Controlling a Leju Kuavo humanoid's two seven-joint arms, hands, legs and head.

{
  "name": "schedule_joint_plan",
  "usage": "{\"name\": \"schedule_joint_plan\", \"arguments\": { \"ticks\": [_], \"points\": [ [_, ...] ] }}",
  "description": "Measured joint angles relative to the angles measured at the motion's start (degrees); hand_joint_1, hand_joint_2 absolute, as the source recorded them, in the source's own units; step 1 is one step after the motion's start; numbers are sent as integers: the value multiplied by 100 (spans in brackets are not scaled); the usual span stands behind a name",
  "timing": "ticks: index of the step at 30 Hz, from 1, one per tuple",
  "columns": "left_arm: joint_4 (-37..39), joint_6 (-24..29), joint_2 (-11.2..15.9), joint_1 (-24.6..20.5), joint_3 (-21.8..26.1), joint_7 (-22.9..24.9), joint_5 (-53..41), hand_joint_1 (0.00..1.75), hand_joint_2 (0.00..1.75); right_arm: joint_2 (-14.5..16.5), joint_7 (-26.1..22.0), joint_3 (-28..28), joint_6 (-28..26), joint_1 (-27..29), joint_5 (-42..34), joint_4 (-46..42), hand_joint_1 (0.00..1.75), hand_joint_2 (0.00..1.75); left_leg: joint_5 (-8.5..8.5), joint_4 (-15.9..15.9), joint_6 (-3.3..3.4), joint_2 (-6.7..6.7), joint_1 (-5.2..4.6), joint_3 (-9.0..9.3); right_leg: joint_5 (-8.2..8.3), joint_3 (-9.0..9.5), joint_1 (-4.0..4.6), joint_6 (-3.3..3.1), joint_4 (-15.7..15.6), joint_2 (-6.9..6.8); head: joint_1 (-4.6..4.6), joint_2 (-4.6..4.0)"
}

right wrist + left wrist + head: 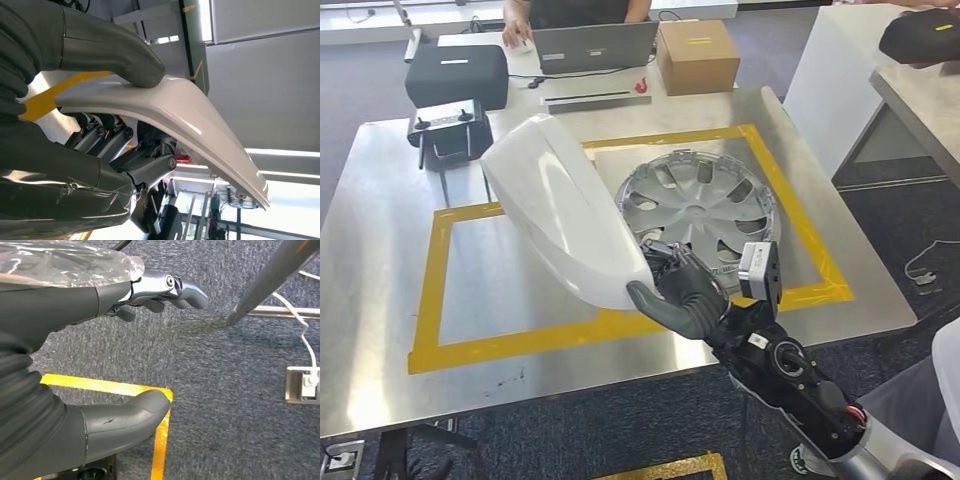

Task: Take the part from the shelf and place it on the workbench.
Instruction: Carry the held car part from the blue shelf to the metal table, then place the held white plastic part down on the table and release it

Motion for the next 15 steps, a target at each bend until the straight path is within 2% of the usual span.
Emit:
{"name": "schedule_joint_plan", "arguments": {
  "ticks": [2, 3, 4, 6, 8, 10, 15],
  "points": [
    [0, 19, -16, -4, -21, 18, -11, 0, 175, 0, 33, -19, -14, 12, 11, -21, 175, 175, -67, -6, 2, -17, -25, 118, 600, 101, 50, -106, -684, -2, 29, 0],
    [0, 27, -25, -12, -33, 31, -14, 0, 175, 0, 43, -27, -18, 10, 14, -41, 175, 175, -95, -3, -6, -24, -46, 160, 851, 192, 83, -161, -1077, -6, 31, 0],
    [0, 35, -36, -19, -43, 41, -14, 0, 175, 0, 52, -36, -22, 7, 15, -63, 175, 175, -112, -7, -18, -28, -60, 187, 1016, 261, 107, -200, -1361, -15, 27, 0],
    [0, 42, -35, -30, -61, 51, -15, 0, 175, 0, 60, -47, -25, 5, 16, -94, 175, 175, -186, -11, -13, -32, -85, 212, 1083, 314, 119, -187, -1589, -28, 1, 0],
    [0, 46, -30, -29, -73, 52, -16, 0, 175, -1, 66, -58, -31, 6, 17, -106, 175, 175, -220, -25, -22, -24, -79, 236, 1072, 334, 112, -164, -1617, -27, -8, 0],
    [0, 57, -34, -29, -76, 50, -15, 0, 175, -2, 87, -68, -44, 5, 39, -119, 175, 175, -191, -40, -59, -19, -74, 252, 1076, 344, 114, -182, -1619, -20, -10, 0],
    [0, 86, -29, -22, -79, 8, 8, 0, 175, -2, 359, -55, -228, -61, 478, -129, 175, 175, -184, -69, -63, -20, -74, 271, 1078, 357, 112, -189, -1625, -24, -10, 0]
  ]
}}
